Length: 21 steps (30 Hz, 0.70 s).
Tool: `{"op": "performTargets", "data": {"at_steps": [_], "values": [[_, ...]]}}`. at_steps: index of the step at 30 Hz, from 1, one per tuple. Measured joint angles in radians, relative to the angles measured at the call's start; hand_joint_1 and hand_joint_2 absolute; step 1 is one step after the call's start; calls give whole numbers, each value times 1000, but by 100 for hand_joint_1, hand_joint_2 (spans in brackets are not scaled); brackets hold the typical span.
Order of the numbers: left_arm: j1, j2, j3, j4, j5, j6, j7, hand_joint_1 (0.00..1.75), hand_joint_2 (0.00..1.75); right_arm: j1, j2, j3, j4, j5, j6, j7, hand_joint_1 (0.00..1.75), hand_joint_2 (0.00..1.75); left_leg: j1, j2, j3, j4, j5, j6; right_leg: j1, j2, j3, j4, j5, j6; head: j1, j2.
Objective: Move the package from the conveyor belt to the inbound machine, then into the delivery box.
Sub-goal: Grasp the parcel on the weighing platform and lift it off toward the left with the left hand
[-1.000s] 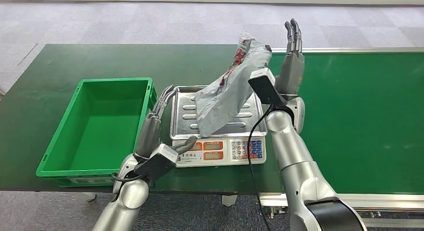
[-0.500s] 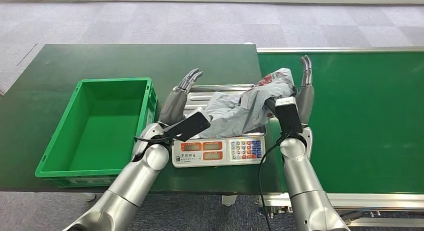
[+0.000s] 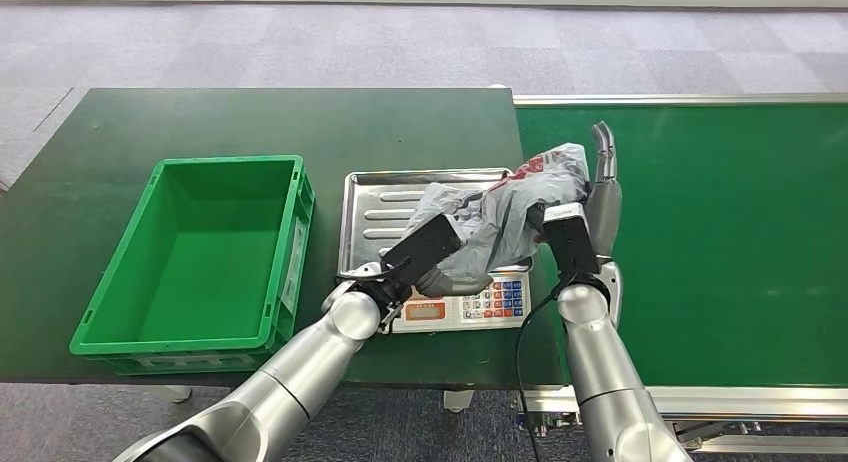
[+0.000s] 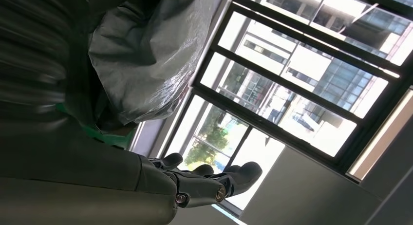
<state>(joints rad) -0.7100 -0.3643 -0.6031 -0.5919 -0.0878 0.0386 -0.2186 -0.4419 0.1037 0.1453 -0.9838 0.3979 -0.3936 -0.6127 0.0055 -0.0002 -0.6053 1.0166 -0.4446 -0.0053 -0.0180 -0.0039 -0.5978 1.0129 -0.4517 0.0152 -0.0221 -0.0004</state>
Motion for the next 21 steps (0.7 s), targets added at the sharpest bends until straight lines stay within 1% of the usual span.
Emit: {"op": "performTargets", "data": {"at_steps": [3, 6, 13, 15, 17, 18, 21], "values": [[-10, -1, -38, 23, 39, -26, 7, 0, 175, 2, 0, 0, -1, 0, 0, -1, 0, 175, 0, 0, 0, 0, 0, 0, 0, 0, 0, 0, 0, 0, 0, 0], [-15, -2, -97, 41, 158, -64, 35, 0, 175, 11, 3, 0, -16, 4, -10, -3, 0, 175, 0, 0, 0, 0, 0, 0, 0, 0, 0, 0, 0, 0, 0, 0], [-26, -2, -320, 64, 539, -56, 49, 0, 175, 74, 19, 0, -147, 52, -61, 9, 0, 175, 0, -1, -1, 0, 0, 0, 0, -2, 0, 0, 0, 0, 0, 0], [-32, -2, -378, 65, 616, -54, 47, 0, 175, 89, 22, 0, -183, 65, -71, 16, 0, 175, 0, -1, -1, 0, 0, 0, 0, -2, 0, 0, 0, 0, 0, 0], [-39, -2, -431, 64, 645, -15, 47, 0, 175, 103, 24, 0, -213, 66, -73, 19, 0, 175, 0, -1, -1, 0, 0, 0, 0, -3, 0, 0, 0, 0, 0, 0], [-42, -3, -460, 63, 640, 34, 47, 0, 175, 111, 26, 0, -229, 63, -72, 20, 0, 175, 0, -2, -1, 0, 0, 0, 0, -3, 0, 0, 0, 0, 0, 0], [-49, -4, -550, 54, 585, 254, 48, 0, 175, 134, 31, 0, -278, 53, -61, 18, 0, 175, 0, -2, -1, 0, 0, 0, 0, -3, 0, 0, 0, 0, 0, 0]]}}
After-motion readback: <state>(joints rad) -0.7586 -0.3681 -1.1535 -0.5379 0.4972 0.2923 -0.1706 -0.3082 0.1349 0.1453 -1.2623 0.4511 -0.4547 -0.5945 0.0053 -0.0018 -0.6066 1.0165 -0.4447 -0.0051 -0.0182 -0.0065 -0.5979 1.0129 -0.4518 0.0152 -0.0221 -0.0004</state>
